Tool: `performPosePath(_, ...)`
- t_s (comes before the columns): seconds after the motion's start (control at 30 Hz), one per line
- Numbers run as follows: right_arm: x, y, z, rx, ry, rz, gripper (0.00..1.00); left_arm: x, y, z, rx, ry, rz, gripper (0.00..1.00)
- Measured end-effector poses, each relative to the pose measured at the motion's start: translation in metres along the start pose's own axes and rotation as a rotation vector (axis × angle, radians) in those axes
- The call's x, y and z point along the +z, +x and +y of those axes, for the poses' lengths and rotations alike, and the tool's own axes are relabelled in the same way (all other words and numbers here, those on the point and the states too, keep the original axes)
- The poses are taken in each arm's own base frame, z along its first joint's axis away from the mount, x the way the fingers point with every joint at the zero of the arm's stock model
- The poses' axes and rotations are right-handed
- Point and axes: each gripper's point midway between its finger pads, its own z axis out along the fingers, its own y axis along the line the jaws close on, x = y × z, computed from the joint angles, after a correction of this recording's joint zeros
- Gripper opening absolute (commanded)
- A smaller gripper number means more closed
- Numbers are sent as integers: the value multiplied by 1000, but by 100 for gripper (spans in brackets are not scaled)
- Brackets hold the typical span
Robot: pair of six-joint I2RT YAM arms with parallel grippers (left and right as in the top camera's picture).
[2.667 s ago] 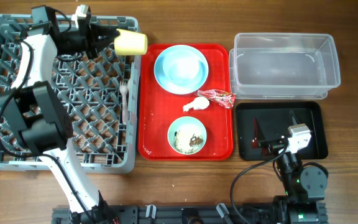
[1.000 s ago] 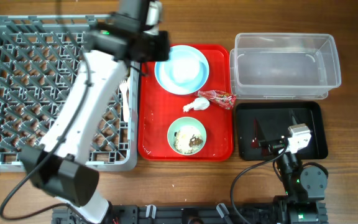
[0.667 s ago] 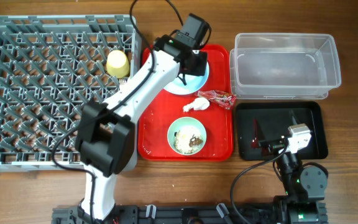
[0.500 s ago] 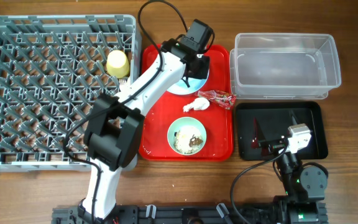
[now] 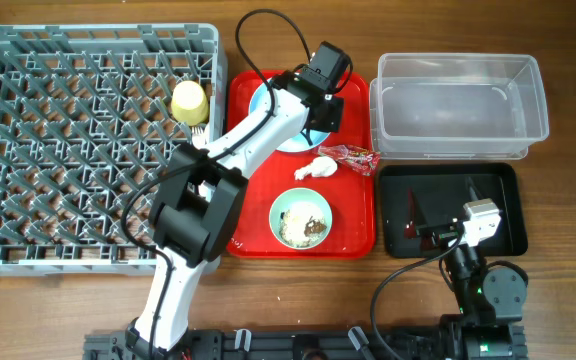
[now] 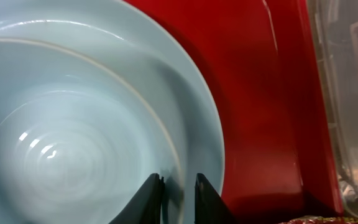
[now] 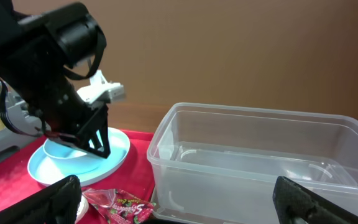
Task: Sort waste into correct bins and load items into the dishwasher rack
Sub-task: 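Move the left gripper to the light-blue bowl and grasp its rim, then carry the light-blue bowl to the rack and place it tilted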
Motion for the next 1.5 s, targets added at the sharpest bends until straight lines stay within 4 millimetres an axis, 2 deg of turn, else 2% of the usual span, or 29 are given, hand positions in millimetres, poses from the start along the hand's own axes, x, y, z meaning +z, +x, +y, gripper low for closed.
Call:
performPosePath(0.17, 0, 0, 0, 0, 0, 0, 100, -3, -2, 3, 4, -20, -11, 4)
performPosePath(0.23, 0, 0, 0, 0, 0, 0, 100, -22, -2, 5, 1, -23, -5, 4)
performPosePath(0.3, 0, 0, 0, 0, 0, -1, 100, -69, -7, 3, -17, 28, -16, 4)
performPosePath(0.33, 0, 0, 0, 0, 0, 0, 100, -103, -8, 5, -36, 73, -20, 4)
performPosePath(0.37, 0, 0, 0, 0, 0, 0, 100, -148, -12, 15, -75, 139, -40, 4)
performPosePath(0.4, 0, 0, 0, 0, 0, 0, 100, -196, -15, 32, -127, 217, -73, 4)
performPosePath(0.43, 0, 0, 0, 0, 0, 0, 100, -225, -12, 51, -169, 263, -83, 4)
performPosePath(0.47, 0, 0, 0, 0, 0, 0, 100, -258, -5, 79, -233, 319, -90, 4)
performPosePath(0.5, 0, 0, 0, 0, 1, 0, 100, -284, 7, 113, -310, 365, -89, 4)
performPosePath(0.53, 0, 0, 0, 0, 0, 0, 100, -299, 15, 144, -377, 401, -99, 4)
performPosePath(0.57, 0, 0, 0, 0, 0, -1, 100, -305, 29, 164, -437, 471, -72, 4)
performPosePath(0.6, 0, 0, 0, 0, 0, 0, 100, -310, 38, 175, -478, 528, -58, 4)
performPosePath(0.67, 0, 0, 0, 0, 0, -2, 100, -321, 49, 211, -584, 670, -91, 4)
performPosePath(0.7, 0, 0, 0, 0, 0, -2, 100, -326, 57, 215, -634, 743, -83, 4)
performPosePath(0.73, 0, 0, 0, 0, 0, -1, 100, -328, 57, 218, -629, 783, -111, 4)
performPosePath(0.77, 0, 0, 0, 0, 0, -2, 100, -327, 57, 216, -620, 821, -125, 4)
performPosePath(0.87, 0, 0, 0, 0, 0, -2, 100, -306, 71, 205, -646, 936, -107, 4)
performPosePath(1.0, 0, 0, 0, 0, 0, -2, 100, -268, 88, 204, -650, 1023, -157, 4)
performPosePath(1.23, 0, 0, 0, 0, 0, -2, 100, -238, 103, 206, -708, 1065, -136, 4)
performPosePath(1.37, 0, 0, 0, 0, 0, -2, 100, -242, 99, 211, -741, 1100, -181, 4)
performPosePath(1.5, 0, 0, 0, 0, 0, -2, 100, -262, 85, 237, -804, 1140, -305, 4)
